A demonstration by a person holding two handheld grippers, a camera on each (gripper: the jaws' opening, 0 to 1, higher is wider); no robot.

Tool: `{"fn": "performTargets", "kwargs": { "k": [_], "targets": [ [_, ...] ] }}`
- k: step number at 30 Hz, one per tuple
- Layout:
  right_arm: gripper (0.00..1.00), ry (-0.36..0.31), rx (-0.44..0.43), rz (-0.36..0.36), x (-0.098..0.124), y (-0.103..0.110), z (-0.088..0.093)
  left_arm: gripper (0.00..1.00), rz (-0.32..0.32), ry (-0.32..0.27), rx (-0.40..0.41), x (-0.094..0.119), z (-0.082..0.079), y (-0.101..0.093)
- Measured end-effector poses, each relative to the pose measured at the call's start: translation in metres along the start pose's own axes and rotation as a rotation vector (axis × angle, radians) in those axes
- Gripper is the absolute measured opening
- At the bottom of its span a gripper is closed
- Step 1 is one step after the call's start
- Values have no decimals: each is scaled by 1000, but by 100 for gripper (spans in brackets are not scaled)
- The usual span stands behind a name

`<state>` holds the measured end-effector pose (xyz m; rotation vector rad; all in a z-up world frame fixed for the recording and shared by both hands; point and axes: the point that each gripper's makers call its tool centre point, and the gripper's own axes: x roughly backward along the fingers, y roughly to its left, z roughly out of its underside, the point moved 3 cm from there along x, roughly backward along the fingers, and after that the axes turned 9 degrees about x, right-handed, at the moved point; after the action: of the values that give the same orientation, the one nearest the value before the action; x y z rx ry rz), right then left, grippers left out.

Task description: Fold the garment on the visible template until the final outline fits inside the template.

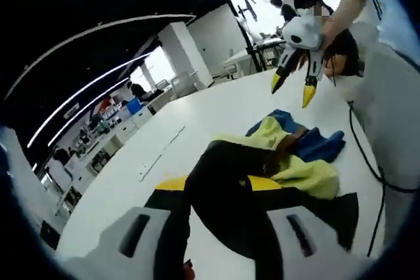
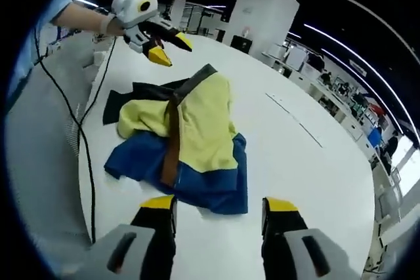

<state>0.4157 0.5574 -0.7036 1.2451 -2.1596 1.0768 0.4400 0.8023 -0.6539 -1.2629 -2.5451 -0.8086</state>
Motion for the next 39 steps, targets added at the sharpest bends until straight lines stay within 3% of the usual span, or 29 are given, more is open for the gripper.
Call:
{"fn": "performTargets", "kwargs": {
  "k": [2, 5, 7, 9, 11, 15, 18, 22, 29, 39],
  "targets": [
    [38, -6, 52, -5, -2, 0, -3, 27, 32, 7, -59, -7, 1, -4],
    [35, 6, 151, -37, -9, 6, -4, 27, 103, 39, -175, -15, 10, -13],
    [33, 14, 214, -59, -13, 13, -4, 26, 129, 45, -195, -20, 14, -16],
    [31, 1, 240, -77, -17, 19, -6, 24, 151, 52, -226, -23, 16, -19],
    [30, -1, 249, -84, -20, 23, -8, 25, 154, 50, -315, -26, 16, -20],
    [29, -12, 264, -111, -25, 30, -9, 20, 163, 27, -347, -28, 10, -23],
    [28, -5, 276, -125, -28, 33, -6, 24, 204, 76, -449, -32, 21, -25],
    [28, -13, 250, -127, -28, 32, -7, 20, 228, 96, -479, -35, 27, -26],
    [27, -19, 218, -126, -27, 31, -6, 16, 212, 59, -488, -43, 12, -23],
    [26, -28, 225, -111, -27, 29, -8, 16, 254, 87, -541, -48, 22, -26]
  ]
}}
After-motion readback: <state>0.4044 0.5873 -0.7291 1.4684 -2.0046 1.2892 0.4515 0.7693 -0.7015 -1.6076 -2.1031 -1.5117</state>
